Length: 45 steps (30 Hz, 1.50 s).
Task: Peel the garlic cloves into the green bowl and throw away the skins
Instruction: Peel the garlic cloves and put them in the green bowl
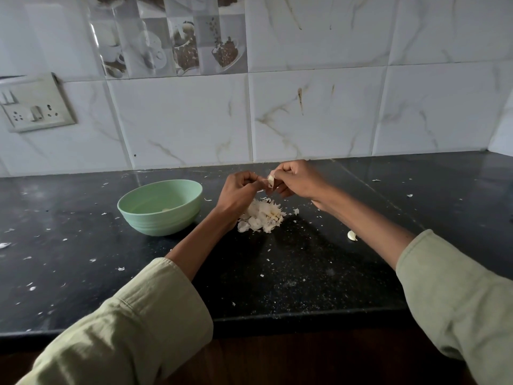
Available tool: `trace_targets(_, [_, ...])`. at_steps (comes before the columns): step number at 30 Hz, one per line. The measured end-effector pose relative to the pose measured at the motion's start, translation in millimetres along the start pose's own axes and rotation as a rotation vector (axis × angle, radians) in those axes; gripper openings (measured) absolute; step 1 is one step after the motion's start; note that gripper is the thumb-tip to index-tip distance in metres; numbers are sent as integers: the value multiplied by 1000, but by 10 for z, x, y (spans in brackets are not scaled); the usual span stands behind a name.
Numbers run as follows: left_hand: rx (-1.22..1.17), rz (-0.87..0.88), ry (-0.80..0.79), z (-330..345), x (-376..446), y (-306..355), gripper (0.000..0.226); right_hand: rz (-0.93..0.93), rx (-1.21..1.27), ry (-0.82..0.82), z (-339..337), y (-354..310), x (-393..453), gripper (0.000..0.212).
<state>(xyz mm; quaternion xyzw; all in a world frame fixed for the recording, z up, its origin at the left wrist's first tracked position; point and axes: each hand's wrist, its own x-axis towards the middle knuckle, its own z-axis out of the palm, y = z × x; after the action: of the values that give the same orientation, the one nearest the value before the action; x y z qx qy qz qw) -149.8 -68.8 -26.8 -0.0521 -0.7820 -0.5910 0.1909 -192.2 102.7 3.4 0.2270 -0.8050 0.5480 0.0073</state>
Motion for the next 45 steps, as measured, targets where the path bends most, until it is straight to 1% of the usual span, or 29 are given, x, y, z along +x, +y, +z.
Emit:
trace_targets(4, [-27,-21,41,20,7,13,12,17,68,35,-16,12,39,19])
trace_targets(11, [-116,-5,11,15,-5,5,12,28,196,46,-27,-2,56,7])
trace_targets(13, [-136,-4,24,19,-7,2,16,11,202,71,-41,-18,44,5])
trace_targets(15, [-134,5,46,28,-16,6,27,-14,203,83,-51,-30,30,11])
trace_targets(17, [-117,18,55,24,-12,-6,37,-38,194,93,-64,-35,27,15])
trace_targets(19, [-76,36,42,10,7,-32,35,-39,193,92,-81,-34,30,16])
trace_targets(23, [40,105,12,0,50,-110,25,-15,152,17,-59,-49,10,18])
trace_targets(29, [127,144,26,5,56,-130,31,-31,173,-13,-45,-50,-2,24])
trace_targets(31, [75,130,29,-2,32,-118,31,-5,259,-53,-44,-42,1,21])
trace_targets(34, [-93,88,-11,-40,25,-116,22,62,406,-103,-31,-36,-3,6])
trace_targets(36, [-139,76,-30,-50,25,-121,18,89,447,-119,-28,-39,-14,5])
trace_targets(40, [-115,63,-28,-14,20,-111,21,71,421,-91,-24,-51,-14,4])
trace_targets(45, [102,74,5,32,33,-111,23,9,236,25,-29,-23,-7,13])
